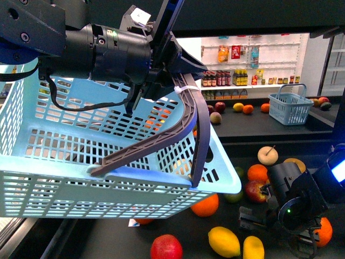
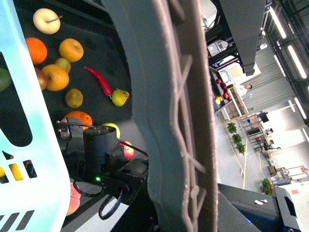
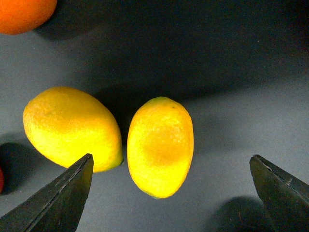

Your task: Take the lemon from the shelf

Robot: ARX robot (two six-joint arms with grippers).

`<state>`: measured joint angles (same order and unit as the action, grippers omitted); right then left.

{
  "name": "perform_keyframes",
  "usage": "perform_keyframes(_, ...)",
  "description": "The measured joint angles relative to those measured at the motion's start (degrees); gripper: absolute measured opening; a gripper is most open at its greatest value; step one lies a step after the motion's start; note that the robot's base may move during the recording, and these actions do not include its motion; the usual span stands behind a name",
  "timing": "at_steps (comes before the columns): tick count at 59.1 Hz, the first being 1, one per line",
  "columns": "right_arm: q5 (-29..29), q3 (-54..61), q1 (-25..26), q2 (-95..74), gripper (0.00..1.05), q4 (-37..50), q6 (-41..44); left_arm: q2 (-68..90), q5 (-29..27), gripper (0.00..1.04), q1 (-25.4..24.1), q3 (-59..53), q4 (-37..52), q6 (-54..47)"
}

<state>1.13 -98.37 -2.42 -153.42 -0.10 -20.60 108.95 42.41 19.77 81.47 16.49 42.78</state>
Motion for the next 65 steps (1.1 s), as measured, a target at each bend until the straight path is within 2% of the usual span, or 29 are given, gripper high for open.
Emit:
perform_keyframes(25,-1.33,-12.04,-0.09,-8.94,0.97,-5.55,0.02,0.00,0.02,0.09,0.00,0.00,0.00,0.00)
perform_keyframes(54,-1.33,-15.23,-1.03,-12.15,0.97,-7.54,1.11,0.00,0.02,0.09,0.00,0.00,0.00,-0.02)
perform_keyframes(65,-1.31,-14.88,-1.07,-12.31,0.73,-7.15,2.23,0.00,0.02,0.09,0.00,0.00,0.00,0.00)
